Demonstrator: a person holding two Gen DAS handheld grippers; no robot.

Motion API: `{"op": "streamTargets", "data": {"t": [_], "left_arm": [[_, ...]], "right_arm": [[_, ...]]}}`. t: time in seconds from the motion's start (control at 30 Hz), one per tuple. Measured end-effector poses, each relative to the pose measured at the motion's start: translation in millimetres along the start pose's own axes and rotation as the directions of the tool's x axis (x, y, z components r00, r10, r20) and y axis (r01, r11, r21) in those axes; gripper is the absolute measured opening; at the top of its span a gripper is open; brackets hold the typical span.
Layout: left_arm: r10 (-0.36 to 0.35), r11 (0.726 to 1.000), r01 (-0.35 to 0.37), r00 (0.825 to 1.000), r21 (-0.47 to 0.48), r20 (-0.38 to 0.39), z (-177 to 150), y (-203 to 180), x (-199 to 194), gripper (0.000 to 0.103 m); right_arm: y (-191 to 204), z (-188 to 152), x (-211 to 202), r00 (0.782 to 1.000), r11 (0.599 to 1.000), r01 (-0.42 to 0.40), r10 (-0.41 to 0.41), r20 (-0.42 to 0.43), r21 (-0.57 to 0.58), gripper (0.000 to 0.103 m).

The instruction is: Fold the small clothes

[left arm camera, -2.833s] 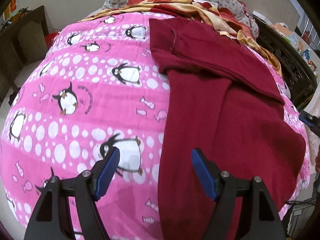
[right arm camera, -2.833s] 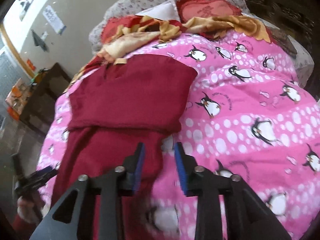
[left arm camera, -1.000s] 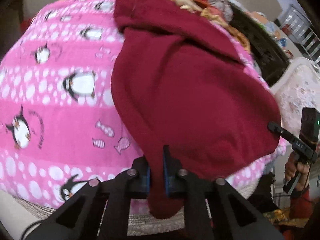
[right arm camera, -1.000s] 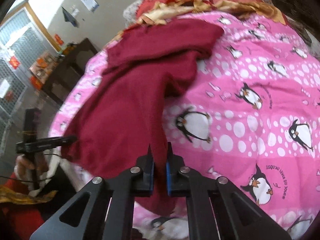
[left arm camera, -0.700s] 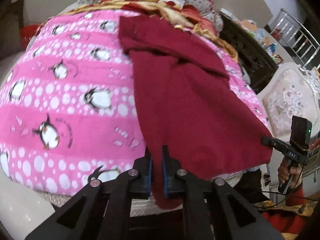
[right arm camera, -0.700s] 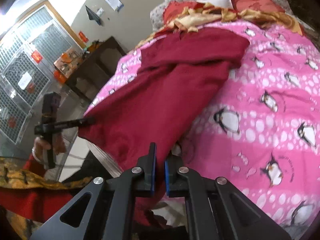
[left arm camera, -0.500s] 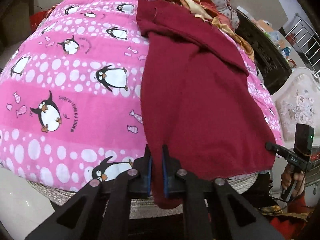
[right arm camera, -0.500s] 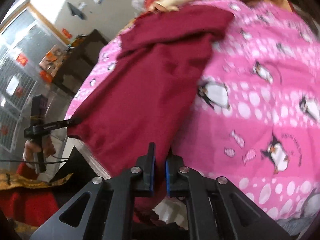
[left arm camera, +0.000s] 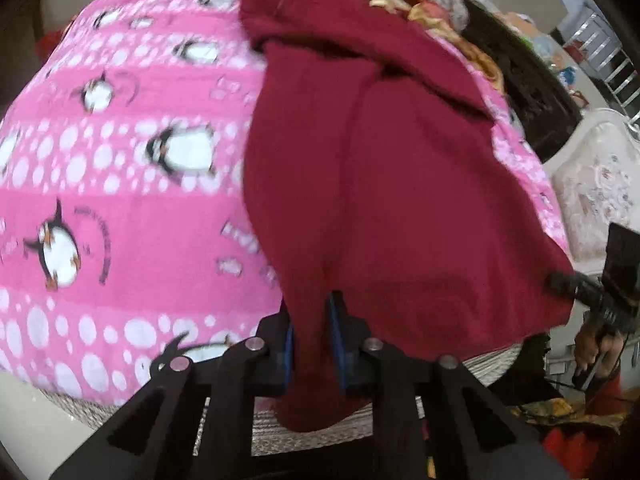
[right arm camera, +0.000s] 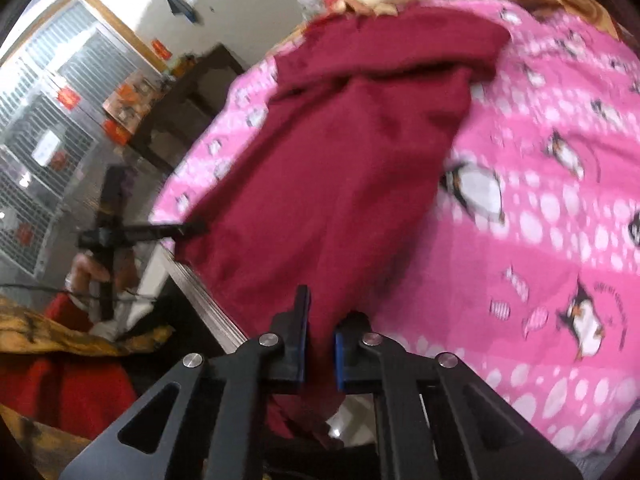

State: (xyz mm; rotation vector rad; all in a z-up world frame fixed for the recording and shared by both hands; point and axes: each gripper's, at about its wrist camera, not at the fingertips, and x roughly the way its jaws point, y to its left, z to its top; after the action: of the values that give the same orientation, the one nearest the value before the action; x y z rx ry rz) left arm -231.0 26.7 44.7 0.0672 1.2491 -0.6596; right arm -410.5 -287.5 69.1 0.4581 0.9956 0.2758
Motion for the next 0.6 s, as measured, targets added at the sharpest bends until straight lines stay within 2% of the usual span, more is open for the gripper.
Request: {"op": "streamTargets", "data": {"t": [0.07, 0.2, 0.33, 0.4, 0.6], "left_arm": [[-0.029, 0.999, 0.029, 0.999, -0.013, 0.042, 12.2, 0.4, -14.1, 0.014], [-0.042, 0.998, 0.049, 0.988, -0.045, 0.145, 43.8, 6.0, -34.9, 0.012], [-0.058, 0.994, 0.077, 0.973, -0.079, 0.222, 84.0, 7.1, -38.8, 0.010], [-0.041, 0.995, 0.064, 0.967, -0.082, 0.252, 102.9, 7.0, -36.4, 0.010], [0.000, 0.995, 0.029, 0.951, -0.092, 0.309, 148.2, 12.7, -29.6, 0.010]], "right_arm": [[2.2, 12.2, -12.0, 0.998, 1.000, -0.027, 0.027, 0.057, 0.005, 0.021], [-3.6, 40.3, -24.8, 0.986, 0.998, -0.064, 0.060, 0.154, 0.022, 0.020], [-8.9, 74.9, -28.3, 0.969, 0.999, -0.032, 0.027, 0.245, 0.017, 0.020], [-15.1, 95.2, -27.5, 0.958, 0.999, -0.008, -0.002, 0.287, 0.033, 0.020], [-35.6, 139.2, -21.8, 0.937, 0.995, 0.045, -0.074, 0.341, 0.093, 0.020]]}}
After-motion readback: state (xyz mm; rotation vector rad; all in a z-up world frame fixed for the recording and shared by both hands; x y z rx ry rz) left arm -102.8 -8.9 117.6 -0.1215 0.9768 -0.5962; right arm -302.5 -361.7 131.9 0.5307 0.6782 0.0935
